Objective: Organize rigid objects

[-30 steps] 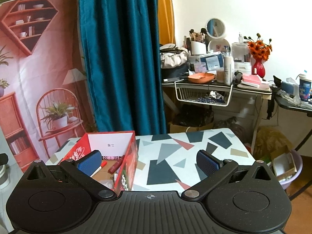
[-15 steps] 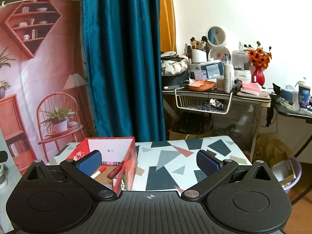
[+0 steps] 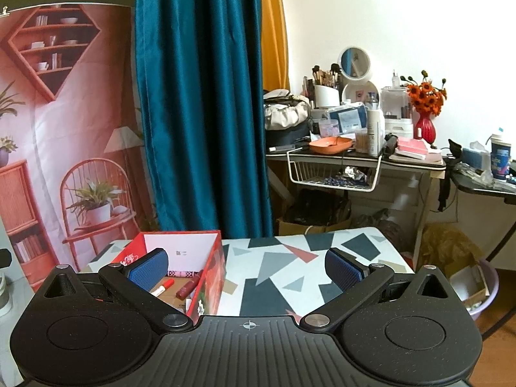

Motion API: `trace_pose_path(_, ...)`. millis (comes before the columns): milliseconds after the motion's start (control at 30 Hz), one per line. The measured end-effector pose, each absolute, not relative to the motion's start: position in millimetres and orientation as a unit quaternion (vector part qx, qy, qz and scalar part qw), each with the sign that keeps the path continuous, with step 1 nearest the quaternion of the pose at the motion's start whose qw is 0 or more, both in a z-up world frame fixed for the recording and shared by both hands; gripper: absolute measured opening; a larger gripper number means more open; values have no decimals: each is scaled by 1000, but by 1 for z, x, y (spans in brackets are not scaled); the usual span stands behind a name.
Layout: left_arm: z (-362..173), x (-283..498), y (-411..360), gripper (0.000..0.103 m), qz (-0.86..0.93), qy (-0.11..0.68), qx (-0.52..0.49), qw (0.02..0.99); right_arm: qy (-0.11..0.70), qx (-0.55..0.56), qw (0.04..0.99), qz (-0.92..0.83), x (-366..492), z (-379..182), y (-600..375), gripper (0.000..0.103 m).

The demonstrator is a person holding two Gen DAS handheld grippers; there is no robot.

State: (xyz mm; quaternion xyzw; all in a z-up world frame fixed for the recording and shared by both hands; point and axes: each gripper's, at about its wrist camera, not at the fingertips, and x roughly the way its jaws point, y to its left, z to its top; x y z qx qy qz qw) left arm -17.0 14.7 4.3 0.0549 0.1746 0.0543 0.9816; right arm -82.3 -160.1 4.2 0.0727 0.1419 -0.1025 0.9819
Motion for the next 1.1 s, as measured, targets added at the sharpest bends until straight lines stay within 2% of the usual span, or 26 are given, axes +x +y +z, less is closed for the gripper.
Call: trace_pose_path(1100, 2, -16, 15, 103, 49, 181, 51, 981, 145, 72, 981, -103, -81, 2, -157, 103)
